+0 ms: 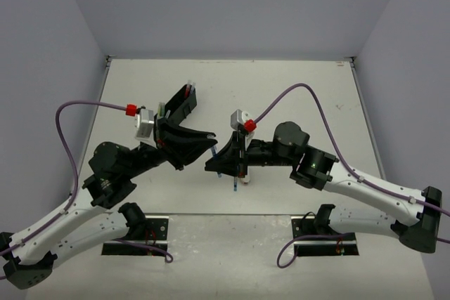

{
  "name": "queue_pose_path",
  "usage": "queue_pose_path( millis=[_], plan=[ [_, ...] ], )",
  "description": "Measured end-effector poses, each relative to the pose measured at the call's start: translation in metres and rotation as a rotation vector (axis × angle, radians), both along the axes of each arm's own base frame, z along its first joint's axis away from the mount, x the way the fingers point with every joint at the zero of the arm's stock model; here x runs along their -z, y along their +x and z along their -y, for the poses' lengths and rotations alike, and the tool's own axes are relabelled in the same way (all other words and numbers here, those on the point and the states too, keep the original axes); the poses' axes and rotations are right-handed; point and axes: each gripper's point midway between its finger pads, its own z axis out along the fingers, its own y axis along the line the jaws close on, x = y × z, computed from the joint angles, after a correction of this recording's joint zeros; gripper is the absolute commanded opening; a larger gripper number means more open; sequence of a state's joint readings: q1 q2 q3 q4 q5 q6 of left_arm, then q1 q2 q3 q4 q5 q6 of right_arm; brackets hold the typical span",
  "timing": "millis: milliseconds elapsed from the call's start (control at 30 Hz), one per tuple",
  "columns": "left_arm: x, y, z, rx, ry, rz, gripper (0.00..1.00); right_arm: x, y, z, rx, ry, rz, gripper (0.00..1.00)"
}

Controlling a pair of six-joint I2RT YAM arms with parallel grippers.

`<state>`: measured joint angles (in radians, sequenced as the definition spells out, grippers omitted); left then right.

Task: Sort the stationery into containers
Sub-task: Close the pen cap on the pen.

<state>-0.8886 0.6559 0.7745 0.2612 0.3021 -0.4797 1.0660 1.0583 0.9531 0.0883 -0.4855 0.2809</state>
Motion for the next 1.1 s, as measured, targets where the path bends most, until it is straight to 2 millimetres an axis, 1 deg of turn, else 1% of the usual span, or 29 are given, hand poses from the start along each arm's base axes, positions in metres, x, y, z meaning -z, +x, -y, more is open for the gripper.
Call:
queue_pose_path(
  millis=[33,100,200,233,400,567,667,800,900,1000,1100],
  plan=[
    [0.001,-0.001,0.000,0.005,0.001,0.000,0.11,-0.001,-0.001,0.001,-0.002,0.003,0.003,0.00],
    [0.001,-0.003,0.001,0.018,0.000,-0.002,0.11,-0.002,-0.002,0.002,-0.003,0.003,0.008,0.00],
    [0.002,-0.004,0.003,0.031,-0.004,-0.003,0.02,-0.001,-0.002,0.003,-0.004,-0.001,0.010,0.00],
    [0.003,-0.004,0.003,0.035,-0.007,-0.005,0.00,0.000,-0.002,0.003,-0.004,-0.005,0.010,0.00],
    [0.008,-0.004,0.006,0.051,-0.035,-0.010,0.00,0.003,-0.003,0.005,-0.004,-0.033,0.001,0.00],
    [0.011,0.002,0.004,0.030,-0.104,-0.025,0.00,0.000,0.008,0.008,0.072,-0.065,-0.008,0.00],
    [0.019,0.007,0.001,0.011,-0.168,-0.050,0.00,0.003,0.013,0.010,0.111,-0.106,-0.023,0.00],
    [0.037,0.015,-0.001,-0.004,-0.258,-0.108,0.00,0.011,0.020,0.008,0.128,-0.197,-0.058,0.00],
    [0.043,0.018,-0.002,-0.021,-0.335,-0.152,0.00,0.003,0.027,0.002,0.136,-0.238,-0.079,0.00],
    [0.051,0.013,0.002,0.003,-0.363,-0.187,0.00,-0.010,0.032,-0.001,0.146,-0.221,-0.079,0.00],
    [0.051,0.012,0.000,-0.009,-0.365,-0.204,0.00,-0.011,0.033,-0.001,0.143,-0.215,-0.080,0.00]
  ],
)
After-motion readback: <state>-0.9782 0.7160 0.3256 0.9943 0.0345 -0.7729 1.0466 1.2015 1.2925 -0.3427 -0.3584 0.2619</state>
